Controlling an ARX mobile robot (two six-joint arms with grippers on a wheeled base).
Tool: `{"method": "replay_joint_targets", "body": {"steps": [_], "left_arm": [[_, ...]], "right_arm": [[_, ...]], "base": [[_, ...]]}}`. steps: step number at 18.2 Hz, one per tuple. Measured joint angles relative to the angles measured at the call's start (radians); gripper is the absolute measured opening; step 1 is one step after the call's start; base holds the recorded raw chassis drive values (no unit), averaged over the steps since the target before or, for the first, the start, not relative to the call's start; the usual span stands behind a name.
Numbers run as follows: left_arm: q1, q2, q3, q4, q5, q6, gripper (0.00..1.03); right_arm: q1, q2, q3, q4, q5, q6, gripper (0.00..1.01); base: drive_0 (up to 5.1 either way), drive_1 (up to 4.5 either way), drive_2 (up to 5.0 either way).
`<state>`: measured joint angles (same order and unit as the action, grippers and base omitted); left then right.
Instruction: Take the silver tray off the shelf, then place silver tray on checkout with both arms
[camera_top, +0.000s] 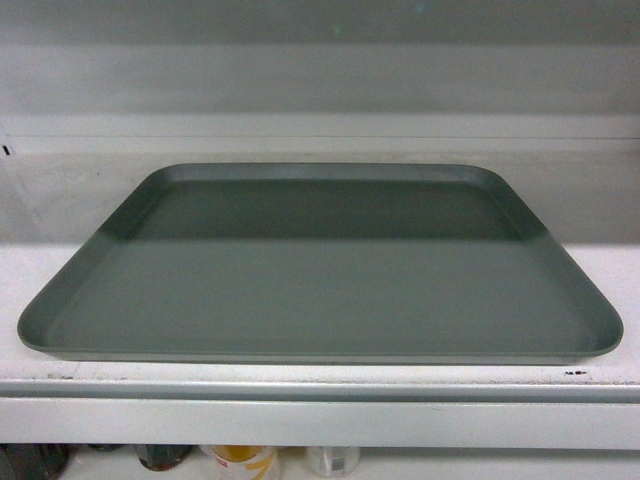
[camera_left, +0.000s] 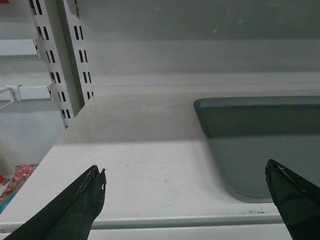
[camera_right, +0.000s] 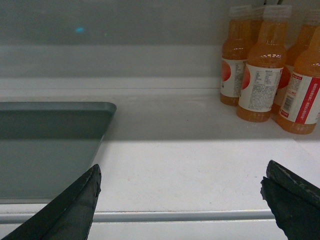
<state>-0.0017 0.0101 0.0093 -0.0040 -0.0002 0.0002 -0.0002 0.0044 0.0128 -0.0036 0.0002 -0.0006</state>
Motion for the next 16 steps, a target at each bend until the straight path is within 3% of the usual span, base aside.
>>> {"method": "replay_joint_targets", "body": {"steps": [1, 2, 3, 5, 10, 13, 16], "left_arm": [[0.000, 0.000, 0.000, 0.000, 0.000, 0.000, 0.98], [0.000, 0.000, 0.000, 0.000, 0.000, 0.000, 0.98], [-0.019, 0.053, 0.053, -0.158, -0.045, -0.029, 0.98], [-0.021, 0.224, 0.129, -0.211, -0.036, -0.061, 0.98], [0.063, 0.531, 0.213, 0.102, 0.080, -0.050, 0.98], [0.051, 0.853, 0.301, 0.339, 0.112, -0.027, 0.98], [0.021, 1.086, 0.379, 0.439, 0.121, -0.036, 0.98]], "right_arm": [[0.000, 0.000, 0.000, 0.000, 0.000, 0.000, 0.98], [-0.005, 0.096, 0.016, -0.014, -0.072, 0.069, 0.98], [0.015, 0.227, 0.024, 0.087, -0.094, 0.107, 0.98], [0.031, 0.351, 0.045, 0.214, -0.114, 0.114, 0.98], [0.056, 0.659, 0.141, 0.478, -0.149, 0.112, 0.98], [0.074, 0.920, 0.235, 0.645, -0.148, 0.093, 0.98], [0.081, 1.145, 0.312, 0.741, -0.128, 0.089, 0.98]], "base": [[0.0, 0.00, 0.0], [0.0, 0.00, 0.0], [0.0, 0.00, 0.0], [0.0, 0.00, 0.0], [0.0, 0.00, 0.0], [0.0, 0.00, 0.0], [0.0, 0.00, 0.0]]}}
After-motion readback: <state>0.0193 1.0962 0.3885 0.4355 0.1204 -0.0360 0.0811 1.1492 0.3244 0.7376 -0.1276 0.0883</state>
